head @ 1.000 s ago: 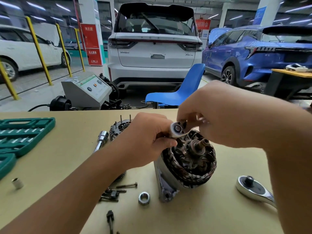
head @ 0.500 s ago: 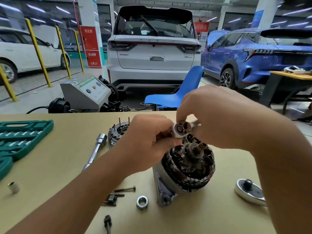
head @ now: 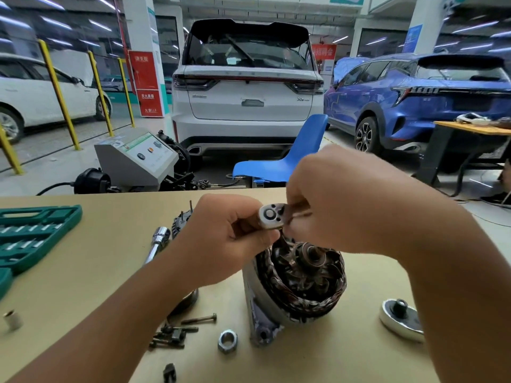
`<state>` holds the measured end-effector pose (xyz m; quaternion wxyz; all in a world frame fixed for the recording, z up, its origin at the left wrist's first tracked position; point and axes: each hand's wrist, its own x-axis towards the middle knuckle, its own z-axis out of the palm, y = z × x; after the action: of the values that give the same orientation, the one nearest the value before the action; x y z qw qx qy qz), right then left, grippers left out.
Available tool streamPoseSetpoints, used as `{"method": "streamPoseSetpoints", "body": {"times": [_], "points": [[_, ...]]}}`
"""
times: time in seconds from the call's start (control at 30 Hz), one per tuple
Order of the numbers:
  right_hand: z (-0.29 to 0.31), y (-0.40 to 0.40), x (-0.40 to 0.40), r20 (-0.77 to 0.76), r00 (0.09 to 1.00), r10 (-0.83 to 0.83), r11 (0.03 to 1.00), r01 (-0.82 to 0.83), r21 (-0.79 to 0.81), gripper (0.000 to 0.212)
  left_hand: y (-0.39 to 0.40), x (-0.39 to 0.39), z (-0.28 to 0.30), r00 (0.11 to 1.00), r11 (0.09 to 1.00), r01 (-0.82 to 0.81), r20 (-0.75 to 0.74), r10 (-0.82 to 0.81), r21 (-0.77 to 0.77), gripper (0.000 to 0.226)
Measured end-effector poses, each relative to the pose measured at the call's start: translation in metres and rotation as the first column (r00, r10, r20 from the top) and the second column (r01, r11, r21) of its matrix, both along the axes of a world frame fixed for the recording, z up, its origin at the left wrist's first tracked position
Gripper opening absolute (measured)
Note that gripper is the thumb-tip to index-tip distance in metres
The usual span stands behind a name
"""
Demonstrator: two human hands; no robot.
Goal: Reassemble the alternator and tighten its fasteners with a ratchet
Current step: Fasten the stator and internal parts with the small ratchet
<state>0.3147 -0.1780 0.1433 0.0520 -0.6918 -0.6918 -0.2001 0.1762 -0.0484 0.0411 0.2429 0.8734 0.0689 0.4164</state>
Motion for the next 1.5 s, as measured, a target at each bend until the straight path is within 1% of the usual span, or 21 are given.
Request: {"method": "streamPoseSetpoints", "body": {"times": [0.07, 0.13, 0.17, 0.2, 0.23, 0.3, 0.33, 0.4, 0.47, 0.57, 0.6, 0.67, 0.77, 0.83, 0.97, 1.03, 1.13, 1.27, 1.37, 1.43, 1.5], "points": [[-0.001, -0.003, -0.004, 0.016, 0.999, -0.034, 0.992, 0.036, -0.124, 0.029, -0.002, 0.003, -0.003, 1.0, 1.0, -0.009, 0.022, 0.01, -0.015, 0.016], [0.0, -0.005, -0.006, 0.002, 0.999, -0.053, 0.987, 0.053, -0.154, 0.021, -0.002, 0.004, -0.003, 1.0, 0.999, 0.005, 0.006, -0.005, -0.031, 0.012], [0.001, -0.003, -0.004, -0.022, 0.999, -0.047, 0.991, 0.044, -0.13, 0.009, -0.001, 0.002, -0.002, 1.0, 0.999, 0.025, -0.011, -0.025, -0.03, 0.008], [0.002, -0.001, -0.003, -0.014, 0.999, -0.036, 0.997, 0.035, -0.069, 0.005, -0.001, 0.001, -0.001, 0.999, 0.999, 0.036, -0.027, -0.036, -0.015, 0.011], [0.002, 0.0, -0.003, 0.002, 1.0, -0.026, 1.0, 0.026, -0.005, 0.013, 0.001, -0.001, -0.001, 0.998, 0.999, 0.042, -0.036, -0.042, -0.002, 0.015], [0.001, 0.002, -0.003, 0.022, 1.0, -0.021, 0.997, 0.02, 0.074, 0.007, 0.003, -0.001, -0.002, 0.999, 0.999, 0.033, -0.01, -0.033, -0.008, 0.015], [0.001, 0.001, -0.004, 0.023, 1.0, -0.013, 0.998, 0.012, 0.061, 0.009, 0.003, -0.001, -0.003, 1.0, 1.0, 0.022, 0.017, -0.022, -0.021, 0.017], [-0.002, -0.002, -0.007, -0.001, 1.0, -0.024, 0.996, 0.024, -0.087, 0.025, 0.003, 0.0, -0.006, 0.999, 0.999, -0.005, 0.041, 0.007, -0.036, 0.017], [-0.004, -0.003, -0.01, 0.028, 0.999, -0.043, 0.982, 0.047, -0.181, 0.027, 0.002, 0.0, -0.009, 0.998, 0.998, -0.051, 0.027, 0.05, 0.028, 0.011], [-0.005, 0.001, -0.008, 0.064, 0.998, -0.014, 0.998, 0.018, -0.066, 0.012, 0.002, -0.003, -0.008, 0.992, 0.987, -0.112, 0.078, 0.103, 0.117, 0.02], [-0.004, 0.003, -0.003, 0.033, 0.999, 0.013, 1.0, -0.013, -0.009, 0.007, 0.003, -0.003, -0.005, 0.989, 0.986, -0.121, 0.104, 0.11, 0.113, 0.024], [0.003, 0.002, 0.006, -0.103, 0.991, 0.083, 0.996, -0.079, 0.043, 0.004, 0.004, -0.002, 0.001, 0.988, 0.997, -0.076, 0.132, 0.074, 0.01, 0.028], [0.009, -0.004, 0.015, -0.229, 0.966, 0.118, 0.991, -0.129, -0.034, 0.012, 0.004, -0.001, 0.0, 0.995, 0.996, 0.038, 0.092, -0.03, -0.077, 0.023], [0.008, -0.005, 0.015, -0.256, 0.962, 0.093, 0.984, -0.127, -0.122, 0.016, 0.006, 0.001, -0.006, 0.998, 0.992, 0.067, 0.026, -0.064, -0.11, 0.024], [0.007, -0.003, 0.017, -0.241, 0.968, 0.066, 0.989, -0.095, -0.11, 0.016, 0.008, 0.001, -0.007, 0.995, 0.976, 0.092, -0.016, -0.097, -0.196, 0.022], [0.008, -0.004, 0.016, -0.253, 0.966, 0.049, 0.983, -0.091, -0.159, 0.017, 0.007, -0.001, -0.005, 0.992, 0.976, 0.091, -0.064, -0.105, -0.196, 0.015], [0.008, -0.007, 0.015, -0.239, 0.971, 0.027, 0.961, -0.091, -0.261, 0.019, 0.006, -0.003, -0.001, 0.987, 0.996, 0.03, -0.156, -0.044, -0.088, 0.006], [0.007, -0.009, 0.012, -0.245, 0.969, 0.014, 0.938, -0.098, -0.332, 0.018, -0.001, -0.003, 0.007, 0.979, 0.991, -0.053, -0.191, 0.076, 0.121, 0.017], [0.006, -0.009, 0.014, -0.29, 0.957, -0.001, 0.934, -0.102, -0.343, 0.014, -0.005, -0.002, 0.008, 0.949, 0.953, -0.163, -0.222, 0.222, 0.256, 0.005], [0.006, -0.008, 0.016, -0.323, 0.946, -0.018, 0.928, -0.105, -0.358, 0.012, -0.007, -0.001, 0.006, 0.931, 0.934, -0.207, -0.234, 0.279, 0.293, 0.013], [0.005, -0.006, 0.018, -0.321, 0.947, -0.028, 0.921, -0.1, -0.376, 0.013, -0.007, 0.0, 0.006, 0.93, 0.93, -0.211, -0.23, 0.285, 0.301, 0.009]]}}
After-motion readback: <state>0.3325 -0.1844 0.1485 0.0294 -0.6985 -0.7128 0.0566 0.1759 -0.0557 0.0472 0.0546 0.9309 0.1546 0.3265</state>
